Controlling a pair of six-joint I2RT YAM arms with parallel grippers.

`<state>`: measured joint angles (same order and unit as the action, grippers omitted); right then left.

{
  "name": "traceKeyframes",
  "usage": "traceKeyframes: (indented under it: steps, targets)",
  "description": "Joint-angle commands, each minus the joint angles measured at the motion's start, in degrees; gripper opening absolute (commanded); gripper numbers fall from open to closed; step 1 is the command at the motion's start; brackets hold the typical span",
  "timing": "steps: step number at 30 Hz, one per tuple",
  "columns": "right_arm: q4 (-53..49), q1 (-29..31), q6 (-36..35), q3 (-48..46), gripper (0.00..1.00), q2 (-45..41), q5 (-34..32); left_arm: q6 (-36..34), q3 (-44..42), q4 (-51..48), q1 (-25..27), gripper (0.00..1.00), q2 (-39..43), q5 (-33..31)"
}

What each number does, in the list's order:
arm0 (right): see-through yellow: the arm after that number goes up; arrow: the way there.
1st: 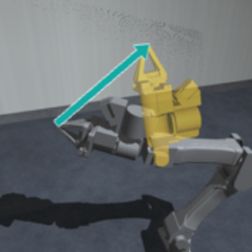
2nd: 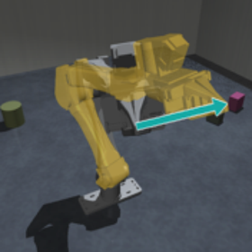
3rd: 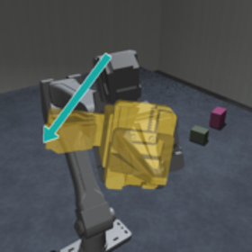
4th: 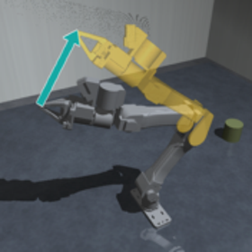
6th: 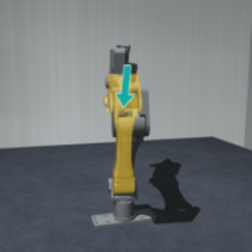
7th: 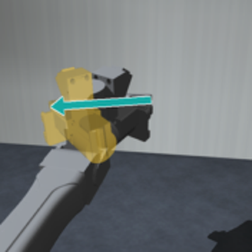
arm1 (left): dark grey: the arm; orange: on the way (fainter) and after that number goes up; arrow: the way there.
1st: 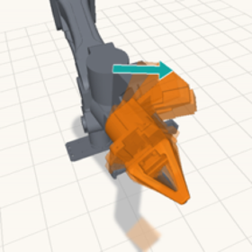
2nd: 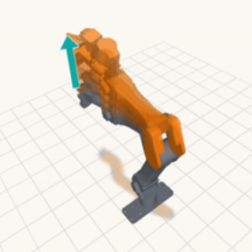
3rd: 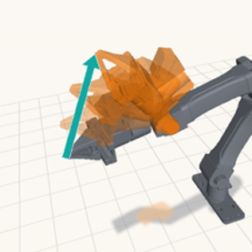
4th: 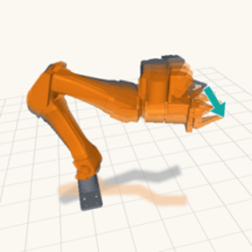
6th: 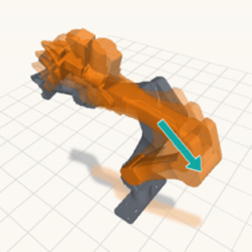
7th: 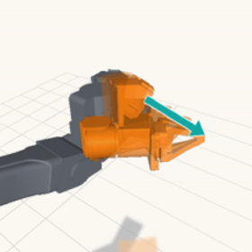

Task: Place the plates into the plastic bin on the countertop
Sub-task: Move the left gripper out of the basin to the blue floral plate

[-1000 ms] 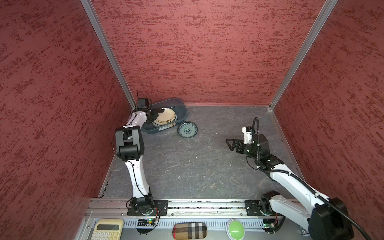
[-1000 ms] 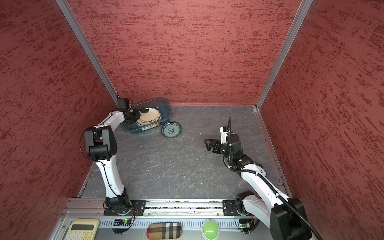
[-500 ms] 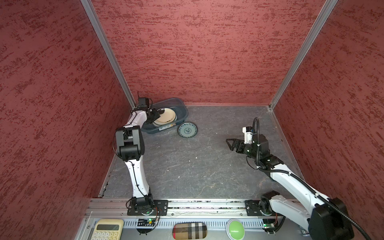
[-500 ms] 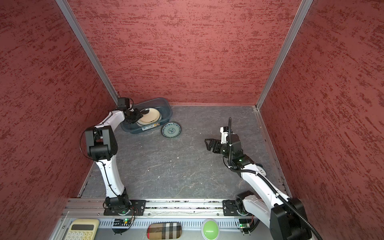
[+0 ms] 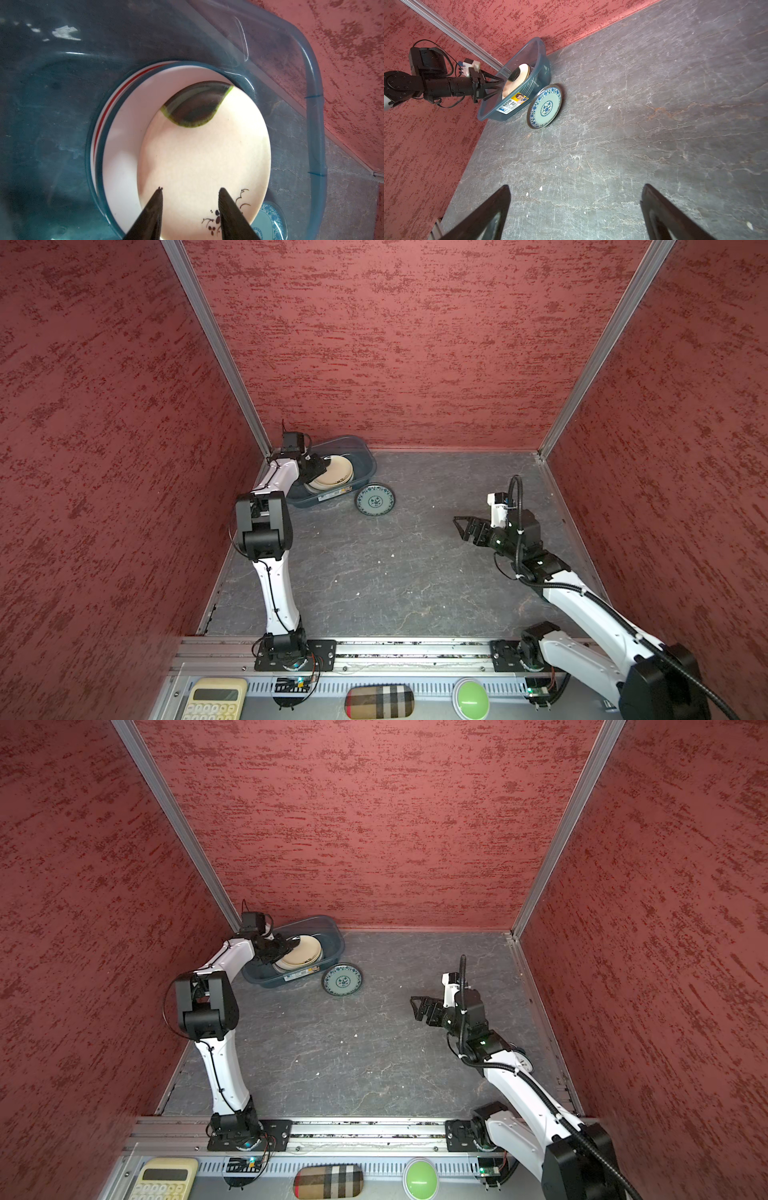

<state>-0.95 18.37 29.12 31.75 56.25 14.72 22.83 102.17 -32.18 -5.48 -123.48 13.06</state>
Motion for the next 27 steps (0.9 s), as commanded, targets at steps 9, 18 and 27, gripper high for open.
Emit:
traceKeyframes:
  steps: [9,18,27]
  targets:
    - [-1.16,-0.46,-0.10,-0.84,0.99,-1.76,-1.76,1.33,-12.99,8.55,1.78,0.48,13.21,-0.22]
    - [-1.68,-0.55,-0.30,-0.42,0.99,-2.33,-0.76,4.59,-35.44,23.21,8.94,0.62,31.34,3.45]
    - [-1.93,-0.71,0.91,1.58,0.99,-1.23,0.23,12.72,-56.81,37.79,16.33,0.80,39.94,4.97]
